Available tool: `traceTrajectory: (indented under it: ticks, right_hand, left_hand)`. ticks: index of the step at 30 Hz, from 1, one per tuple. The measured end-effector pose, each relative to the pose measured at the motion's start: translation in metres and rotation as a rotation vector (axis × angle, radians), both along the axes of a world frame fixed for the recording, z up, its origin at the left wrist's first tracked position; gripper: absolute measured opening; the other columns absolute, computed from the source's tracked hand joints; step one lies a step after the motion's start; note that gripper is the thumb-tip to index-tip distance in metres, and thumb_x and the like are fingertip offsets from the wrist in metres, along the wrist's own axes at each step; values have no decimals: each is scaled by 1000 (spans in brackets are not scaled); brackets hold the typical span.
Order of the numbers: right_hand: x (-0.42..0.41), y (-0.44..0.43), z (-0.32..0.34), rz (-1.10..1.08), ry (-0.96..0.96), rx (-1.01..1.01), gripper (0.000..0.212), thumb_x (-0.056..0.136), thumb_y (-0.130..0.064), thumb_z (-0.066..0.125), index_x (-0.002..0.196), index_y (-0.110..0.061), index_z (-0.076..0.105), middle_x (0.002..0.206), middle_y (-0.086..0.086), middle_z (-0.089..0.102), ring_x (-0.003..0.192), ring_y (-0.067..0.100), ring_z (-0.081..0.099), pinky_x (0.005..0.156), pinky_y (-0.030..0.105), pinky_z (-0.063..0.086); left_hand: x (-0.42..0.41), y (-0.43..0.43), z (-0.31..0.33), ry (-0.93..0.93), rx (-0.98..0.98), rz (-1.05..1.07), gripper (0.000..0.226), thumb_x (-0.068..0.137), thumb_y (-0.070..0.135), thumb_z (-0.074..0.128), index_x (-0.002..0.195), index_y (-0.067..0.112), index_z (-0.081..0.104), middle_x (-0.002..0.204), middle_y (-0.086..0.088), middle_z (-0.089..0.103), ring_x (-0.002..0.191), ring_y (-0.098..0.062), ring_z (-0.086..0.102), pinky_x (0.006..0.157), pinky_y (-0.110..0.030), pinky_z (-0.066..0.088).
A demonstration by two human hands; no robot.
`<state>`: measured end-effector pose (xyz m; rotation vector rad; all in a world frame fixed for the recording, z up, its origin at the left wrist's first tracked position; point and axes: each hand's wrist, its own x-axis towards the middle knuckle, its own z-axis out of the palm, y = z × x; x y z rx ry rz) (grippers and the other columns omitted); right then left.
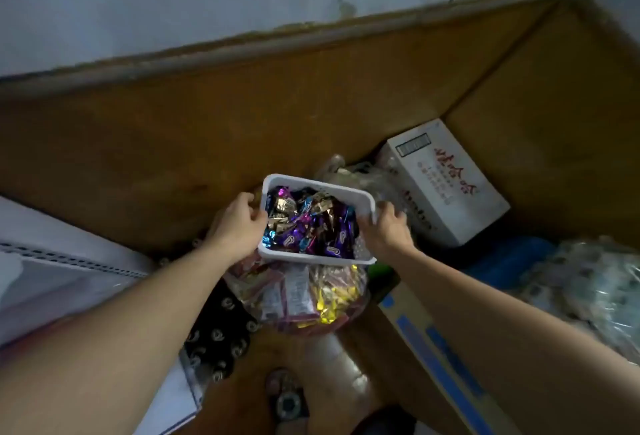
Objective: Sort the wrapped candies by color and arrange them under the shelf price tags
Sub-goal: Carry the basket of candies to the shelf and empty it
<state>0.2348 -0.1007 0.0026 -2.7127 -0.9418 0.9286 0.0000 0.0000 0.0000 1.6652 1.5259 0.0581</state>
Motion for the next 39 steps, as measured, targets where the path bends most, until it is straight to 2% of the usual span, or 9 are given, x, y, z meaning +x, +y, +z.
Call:
traceTrajectory:
  ticks: [5,11,15,18,20,24,29,34,39]
  right_hand:
    - [7,11,-30,-62,75,-26,60,102,-34,51,150,-13,21,129,23,55,94,37,59,70,36,40]
    - [6,8,-30,-133,100,76,55,101,-24,55,149,-13,30,134,15,57,100,30,60,75,34,46]
    - [4,-6,-4,-205,49,240,45,100,-20,56,141,-14,39,129,13,60,91,24,57,73,35,48]
    - [2,-14,35,-210,-6,314,40,99,-13,51,138,-14,44,130,12,61,108,31,59,82,35,47]
    - [-2,-21,71,-205,-17,355,44,96,-5,51,139,-13,47,133,9,60,118,30,57,87,31,42]
    - [-19,-42,157,-174,6,475,51,90,-5,59,140,-15,50,136,6,60,120,24,56,89,25,39]
    - [-40,-84,262,-172,51,631,53,88,-10,64,139,-22,53,123,5,66,99,18,61,81,28,44]
    - [-66,-122,359,-131,168,751,51,78,-14,68,125,-33,64,97,-5,71,87,17,70,82,47,60]
    - [-105,-160,441,-75,269,840,54,81,4,65,127,-23,66,89,2,72,78,20,72,72,42,61]
  left_hand:
    - [13,2,-25,-22,-45,10,55,101,28,55,151,18,34,144,-7,52,121,-29,58,98,-46,52]
    - [17,-3,-32,-31,34,98,58,100,11,55,153,23,33,148,-8,48,130,-30,52,101,-49,51]
    - [20,-11,-4,-35,111,114,60,100,6,54,153,24,33,149,-7,47,133,-29,49,105,-42,46]
    - [18,-14,39,-57,160,121,59,97,5,56,150,25,38,144,-7,52,128,-29,53,97,-37,46]
    - [14,-18,75,-67,196,142,56,93,10,62,143,28,45,132,-7,61,112,-29,62,87,-35,52]
    - [-7,-33,156,-100,281,191,47,83,20,72,123,35,53,100,-1,68,82,-24,68,68,-40,62]
    - [-43,-66,265,-167,280,176,46,79,17,74,118,33,55,95,2,67,80,-17,67,62,-29,54]
    - [-93,-101,374,-316,274,164,47,79,12,78,116,30,55,90,1,67,74,-12,68,54,-24,47]
    - [-148,-146,459,-354,358,168,47,81,10,77,122,25,60,88,-4,72,75,-15,72,57,-27,52]
